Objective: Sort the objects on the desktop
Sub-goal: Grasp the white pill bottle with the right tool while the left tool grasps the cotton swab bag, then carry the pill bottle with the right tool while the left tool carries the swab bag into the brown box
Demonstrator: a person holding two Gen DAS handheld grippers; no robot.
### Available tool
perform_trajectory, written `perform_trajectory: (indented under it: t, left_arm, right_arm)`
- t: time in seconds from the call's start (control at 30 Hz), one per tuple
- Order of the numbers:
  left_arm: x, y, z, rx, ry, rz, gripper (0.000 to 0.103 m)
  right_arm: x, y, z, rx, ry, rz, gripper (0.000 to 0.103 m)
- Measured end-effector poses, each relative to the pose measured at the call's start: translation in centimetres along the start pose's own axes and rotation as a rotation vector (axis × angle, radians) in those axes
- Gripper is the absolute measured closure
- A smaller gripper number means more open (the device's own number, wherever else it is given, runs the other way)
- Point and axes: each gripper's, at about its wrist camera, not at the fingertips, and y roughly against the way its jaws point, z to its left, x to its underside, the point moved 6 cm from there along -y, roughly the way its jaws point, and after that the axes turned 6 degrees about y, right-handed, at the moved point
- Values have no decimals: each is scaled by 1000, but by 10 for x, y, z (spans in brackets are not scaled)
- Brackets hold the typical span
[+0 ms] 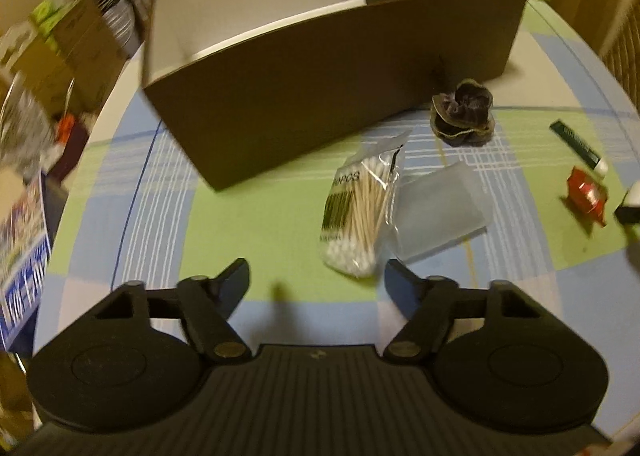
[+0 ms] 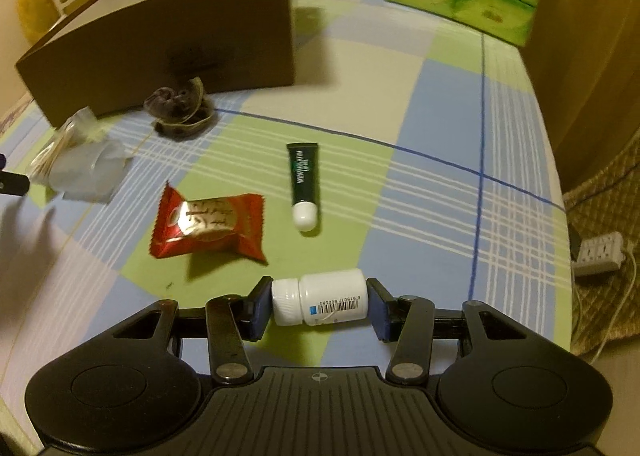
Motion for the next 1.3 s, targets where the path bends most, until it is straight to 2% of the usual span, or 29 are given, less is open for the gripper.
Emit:
perform_trajectory:
  t: [0.2, 0.3, 0.4, 0.47, 0.53, 0.6, 0.73, 1.03, 1.3]
  left_arm:
    - [-14, -18, -7, 49, -117, 1, 40]
    - [-19, -25, -15, 53, -189, -13, 46]
    - [-24, -32, -19, 51, -237, -22, 57]
    - [-28, -35, -20, 60, -258, -28, 69]
    - [-30, -37, -19, 63, -260, -30, 74]
    - [-31, -37, -16, 68, -247, -31, 82]
    - [-32, -33, -9, 89, -172, -23, 85]
    - [-25, -12, 2, 122, -16, 2, 86]
    - [-32, 27, 8, 139, 55, -71, 86]
  right_arm:
    - [1, 1, -5, 12, -29, 1, 57]
    - [1, 1, -6, 18, -36, 1, 57]
    - [0, 0, -6, 21, -43, 2, 57]
    - [0, 0, -6, 22, -45, 2, 57]
    - [1, 0, -6, 23, -44, 0, 57]
    - [1, 0, -5, 25, -39, 1, 57]
    - [1, 0, -4, 30, -30, 8, 57]
    - [-1, 2, -1, 22, -29, 25, 57]
    - [-21, 22, 5, -28, -39, -23, 57]
